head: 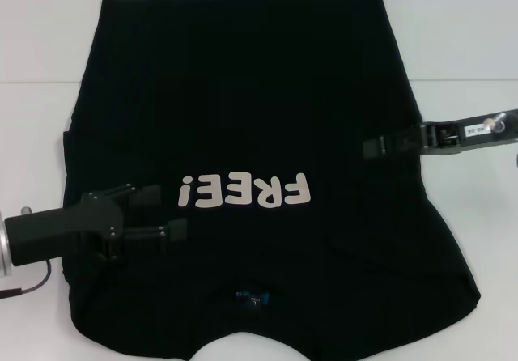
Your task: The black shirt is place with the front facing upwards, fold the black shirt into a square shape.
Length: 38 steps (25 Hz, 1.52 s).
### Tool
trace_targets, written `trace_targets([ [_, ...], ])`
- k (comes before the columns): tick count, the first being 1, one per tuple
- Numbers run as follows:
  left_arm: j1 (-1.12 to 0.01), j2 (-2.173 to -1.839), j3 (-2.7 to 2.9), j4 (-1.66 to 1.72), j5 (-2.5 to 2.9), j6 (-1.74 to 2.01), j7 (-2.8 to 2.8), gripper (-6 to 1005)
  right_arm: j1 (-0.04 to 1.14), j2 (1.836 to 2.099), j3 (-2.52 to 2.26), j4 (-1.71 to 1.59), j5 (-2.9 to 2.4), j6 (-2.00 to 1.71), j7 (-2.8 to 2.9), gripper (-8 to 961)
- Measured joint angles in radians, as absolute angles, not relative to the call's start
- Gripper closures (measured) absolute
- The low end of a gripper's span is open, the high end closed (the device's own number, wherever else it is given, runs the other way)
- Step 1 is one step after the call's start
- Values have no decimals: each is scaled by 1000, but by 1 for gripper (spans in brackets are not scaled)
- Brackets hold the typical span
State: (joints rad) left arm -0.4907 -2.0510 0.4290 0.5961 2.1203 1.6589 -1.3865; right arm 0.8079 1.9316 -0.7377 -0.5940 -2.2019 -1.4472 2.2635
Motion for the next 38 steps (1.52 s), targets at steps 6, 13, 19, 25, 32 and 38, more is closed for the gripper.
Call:
trace_targets([
  [6,-499,-2022,427,598,2117,1665,-1624,51,724,1942,-666,-570,-2155,-1472,2035,344],
  [13,-512,-1944,445,631,2140,1698,-2038,51,602,2018,-662,-581,-2088,-1510,1598,293],
  [19,-504,-1897,433,731,2271,1778,-2326,51,547,2089,-660,-576,-2046,-1521,1263,278],
  [25,-504,-1892,430,838,2428,1853,-2413,51,540,2094,-657,-509,-2001,-1509,1087,277],
  [32,-543,-1892,448,759,2550,1825,-2428,51,539,2095,-653,-468,-1990,-1447,1011,278],
  [38,-551,-1891,447,729,2592,1775,-2487,50,538,2095,-653,-462,-1990,-1440,1008,277],
])
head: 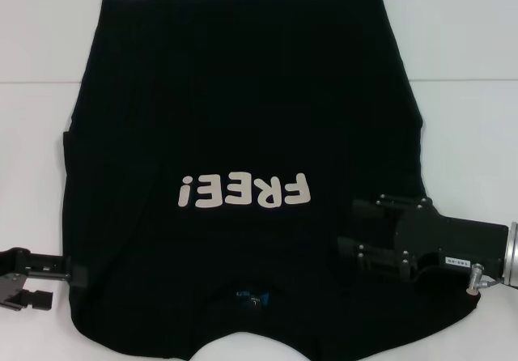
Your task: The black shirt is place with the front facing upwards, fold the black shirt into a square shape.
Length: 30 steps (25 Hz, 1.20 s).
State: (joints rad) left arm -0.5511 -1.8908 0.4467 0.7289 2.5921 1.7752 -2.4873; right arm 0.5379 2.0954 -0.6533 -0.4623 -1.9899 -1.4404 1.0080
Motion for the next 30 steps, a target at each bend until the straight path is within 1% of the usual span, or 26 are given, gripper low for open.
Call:
trace_targets([
  [10,-547,-1903,491,722,2594,1754,-2475,79,535,2095,-652,-456,-1990,-1439,1001,278],
  [21,-582,-1917,628,730,2623,1693,-2508,124,536,2095,-647,-454,-1990,-1434,997,277],
  [27,-600,-1930,631,734,2655,1673,-2519,149,535,2095,-642,-454,-1989,-1434,997,277],
  [30,-612,-1944,643,758,2690,1666,-2531,161,536,2095,-634,-454,-1989,-1434,997,277],
])
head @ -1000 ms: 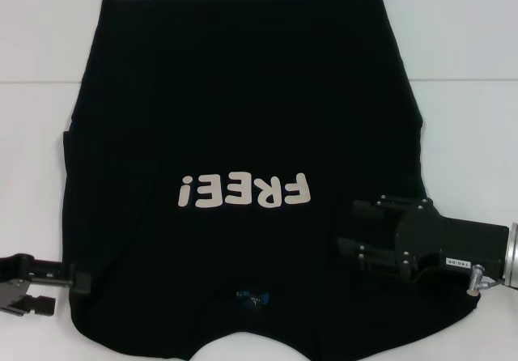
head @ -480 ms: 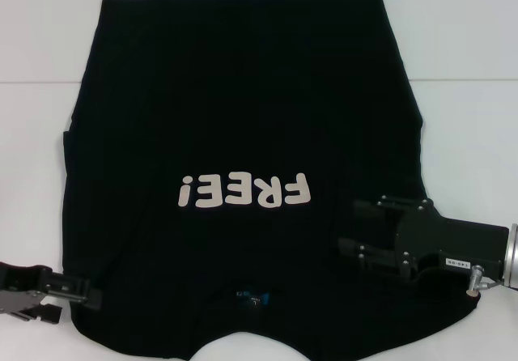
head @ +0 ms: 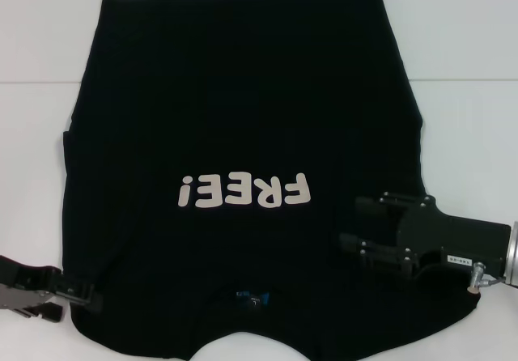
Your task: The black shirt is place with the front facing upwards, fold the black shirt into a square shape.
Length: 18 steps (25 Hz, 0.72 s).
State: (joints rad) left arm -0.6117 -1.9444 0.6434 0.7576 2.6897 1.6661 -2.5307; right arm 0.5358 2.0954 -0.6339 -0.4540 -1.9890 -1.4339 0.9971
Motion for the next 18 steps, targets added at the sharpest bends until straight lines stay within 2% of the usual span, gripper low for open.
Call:
trace_targets([
  [5,-619,-1979,688,825,2743,1659,-2549,182,536,2095,-621,-454,-1988,-1434,997,278],
  [8,-622,-1983,696,830,2751,1656,-2552,194,537,2095,-619,-453,-1987,-1434,997,278],
  [11,-623,-1986,697,831,2751,1655,-2553,391,537,2095,-618,-452,-1987,-1434,997,278],
  [18,-624,-1986,696,833,2752,1652,-2547,696,536,2095,-610,-453,-1986,-1434,998,277],
])
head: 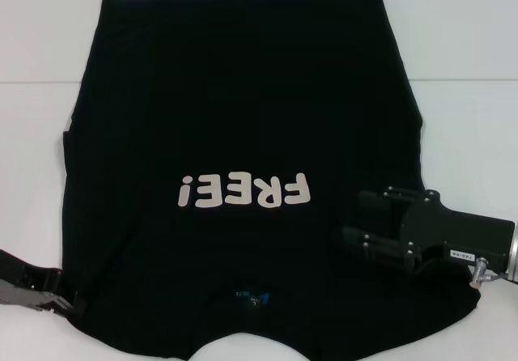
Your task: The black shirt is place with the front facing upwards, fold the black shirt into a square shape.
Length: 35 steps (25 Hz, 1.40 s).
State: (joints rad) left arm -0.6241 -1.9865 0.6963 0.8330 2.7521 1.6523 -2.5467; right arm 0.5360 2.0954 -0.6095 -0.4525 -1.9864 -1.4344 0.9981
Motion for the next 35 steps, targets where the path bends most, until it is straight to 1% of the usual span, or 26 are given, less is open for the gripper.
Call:
trace_targets([
  [4,-626,-1986,698,834,2751,1652,-2534,838,536,2094,-603,-452,-1986,-1432,1003,277],
  [12,-624,-1984,653,825,2737,1678,-2527,910,533,2095,-589,-450,-1966,-1418,1020,277],
  [15,-622,-1987,637,825,2724,1688,-2512,937,528,2091,-575,-450,-1938,-1398,1083,277],
  [18,-621,-1990,643,831,2724,1687,-2502,935,528,2079,-562,-474,-1929,-1385,1223,278],
  [20,-619,-1991,641,836,2722,1685,-2499,934,531,2056,-571,-521,-1943,-1358,1435,278],
  [21,-618,-1990,639,839,2720,1684,-2497,937,535,2041,-580,-546,-1958,-1342,1547,278],
  [22,-617,-1989,637,842,2719,1685,-2494,940,542,2024,-594,-567,-1992,-1333,1662,278],
  [26,-616,-1983,635,846,2717,1685,-2481,950,594,1934,-638,-646,-2222,-1380,2076,277],
  [28,-616,-1982,635,846,2717,1682,-2470,953,620,1911,-639,-691,-2342,-1451,2221,277],
  [29,-616,-1982,635,846,2716,1682,-2465,953,633,1905,-634,-724,-2406,-1501,2286,277],
  [32,-619,-1982,634,845,2716,1681,-2452,953,648,1909,-624,-799,-2483,-1651,2369,278],
  [35,-621,-1982,633,845,2714,1680,-2444,952,653,1908,-627,-814,-2506,-1742,2407,270],
])
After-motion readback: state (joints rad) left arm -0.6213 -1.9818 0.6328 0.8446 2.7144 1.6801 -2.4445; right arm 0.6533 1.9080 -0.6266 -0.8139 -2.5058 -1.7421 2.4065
